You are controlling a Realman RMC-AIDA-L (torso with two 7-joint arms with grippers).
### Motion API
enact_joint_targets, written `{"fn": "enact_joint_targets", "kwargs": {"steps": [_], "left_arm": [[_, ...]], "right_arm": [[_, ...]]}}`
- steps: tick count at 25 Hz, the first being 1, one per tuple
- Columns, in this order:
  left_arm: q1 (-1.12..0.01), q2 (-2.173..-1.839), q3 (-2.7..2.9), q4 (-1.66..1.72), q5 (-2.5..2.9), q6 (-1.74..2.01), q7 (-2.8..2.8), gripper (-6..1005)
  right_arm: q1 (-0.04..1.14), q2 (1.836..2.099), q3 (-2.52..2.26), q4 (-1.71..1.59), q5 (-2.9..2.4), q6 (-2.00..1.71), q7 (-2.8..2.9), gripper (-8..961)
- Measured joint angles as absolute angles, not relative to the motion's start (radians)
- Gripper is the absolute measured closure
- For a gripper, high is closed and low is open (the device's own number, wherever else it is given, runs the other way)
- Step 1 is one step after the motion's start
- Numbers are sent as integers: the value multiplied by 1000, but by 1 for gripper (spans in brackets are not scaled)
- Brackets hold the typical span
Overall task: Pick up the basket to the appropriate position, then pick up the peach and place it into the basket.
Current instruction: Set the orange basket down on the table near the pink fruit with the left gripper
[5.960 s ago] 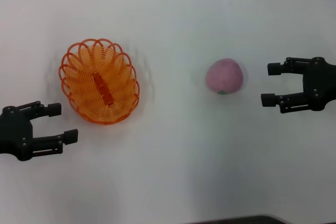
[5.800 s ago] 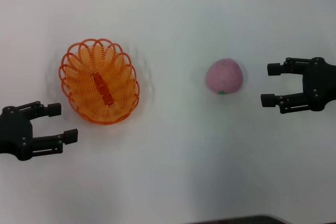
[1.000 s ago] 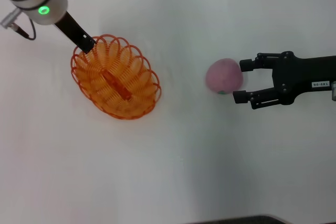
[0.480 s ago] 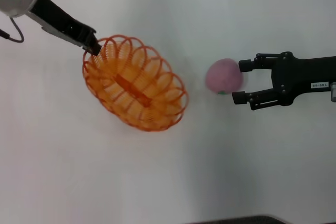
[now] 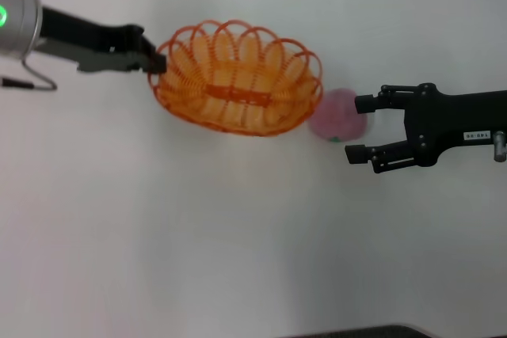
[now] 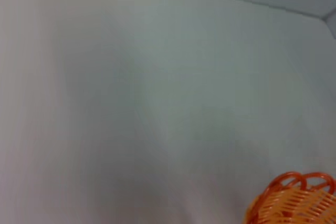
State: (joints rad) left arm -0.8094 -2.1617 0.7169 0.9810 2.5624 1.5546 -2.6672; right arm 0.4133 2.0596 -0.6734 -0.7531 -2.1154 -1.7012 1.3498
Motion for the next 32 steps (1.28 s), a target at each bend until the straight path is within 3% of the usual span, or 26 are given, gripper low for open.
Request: {"fn": "enact_joint_targets", "kwargs": {"steps": [11, 26, 32], "left_arm": [[-624, -2161, 712, 1013, 2435, 1468, -2705, 922], [-507, -2160, 710, 1058, 2390, 1480, -2697, 916], [-482, -2154, 708, 1051, 2387, 1506, -2700, 661]], "right_arm": [[414, 2060, -673, -753, -2115, -1701, 1348, 8], [423, 2060, -671, -753, -2114, -1701, 1348, 9], [429, 2060, -668, -753, -2114, -1700, 1348, 9]]}}
